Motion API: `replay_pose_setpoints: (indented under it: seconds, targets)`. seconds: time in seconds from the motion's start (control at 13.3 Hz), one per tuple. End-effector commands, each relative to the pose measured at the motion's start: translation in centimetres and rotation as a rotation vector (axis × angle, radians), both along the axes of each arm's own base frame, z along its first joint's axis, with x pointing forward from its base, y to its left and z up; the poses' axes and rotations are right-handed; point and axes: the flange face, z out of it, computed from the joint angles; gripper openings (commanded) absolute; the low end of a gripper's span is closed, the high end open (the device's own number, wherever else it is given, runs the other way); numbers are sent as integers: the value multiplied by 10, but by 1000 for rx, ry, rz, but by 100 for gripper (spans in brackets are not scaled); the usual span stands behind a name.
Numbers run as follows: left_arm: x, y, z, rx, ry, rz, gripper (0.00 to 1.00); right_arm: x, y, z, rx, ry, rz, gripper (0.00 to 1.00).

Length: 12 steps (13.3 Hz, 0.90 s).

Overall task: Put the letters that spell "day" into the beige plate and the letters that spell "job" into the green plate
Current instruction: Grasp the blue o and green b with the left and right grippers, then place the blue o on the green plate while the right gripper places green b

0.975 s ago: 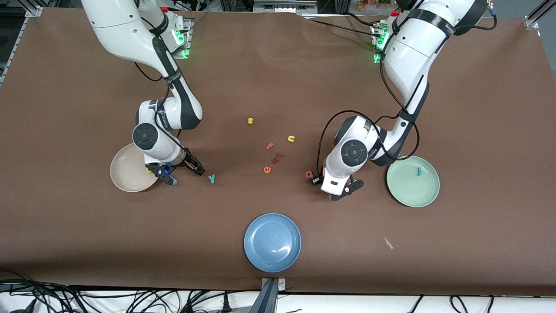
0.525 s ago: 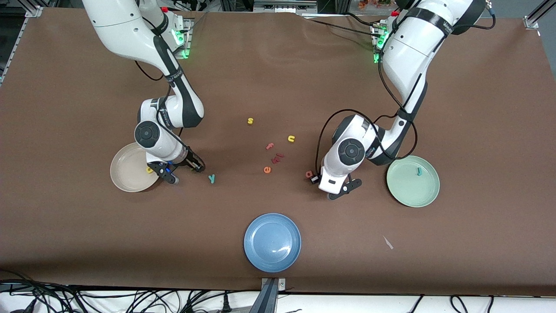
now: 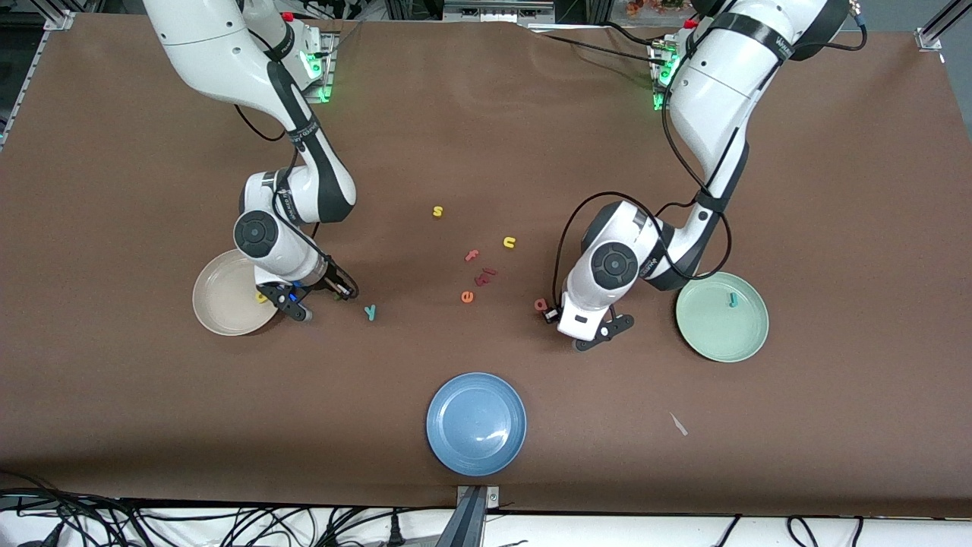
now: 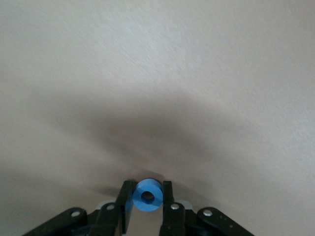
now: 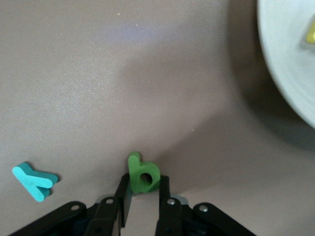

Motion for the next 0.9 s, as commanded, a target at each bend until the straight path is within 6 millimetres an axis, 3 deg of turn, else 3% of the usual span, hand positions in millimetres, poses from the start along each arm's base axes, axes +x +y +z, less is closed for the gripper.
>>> replay_pose_setpoints:
  seconds: [0.0,0.15,0.38,0.6,0.82]
  targets:
    - [9,44,62,44,51,-119,16,-2,2,2,14,-5,18,9]
    - [18,89,94,50,92,-183,18,3,5,21,21,6,66,5]
    - [27,174,105,33,168,-286,19,16,-37,55,15,56,245,4]
    - [31,242,84,-5,207,-354,22,23,-93,64,7,62,444,4]
    - [22,280,35,-33,277,-375,25,26,-131,65,-2,62,565,5]
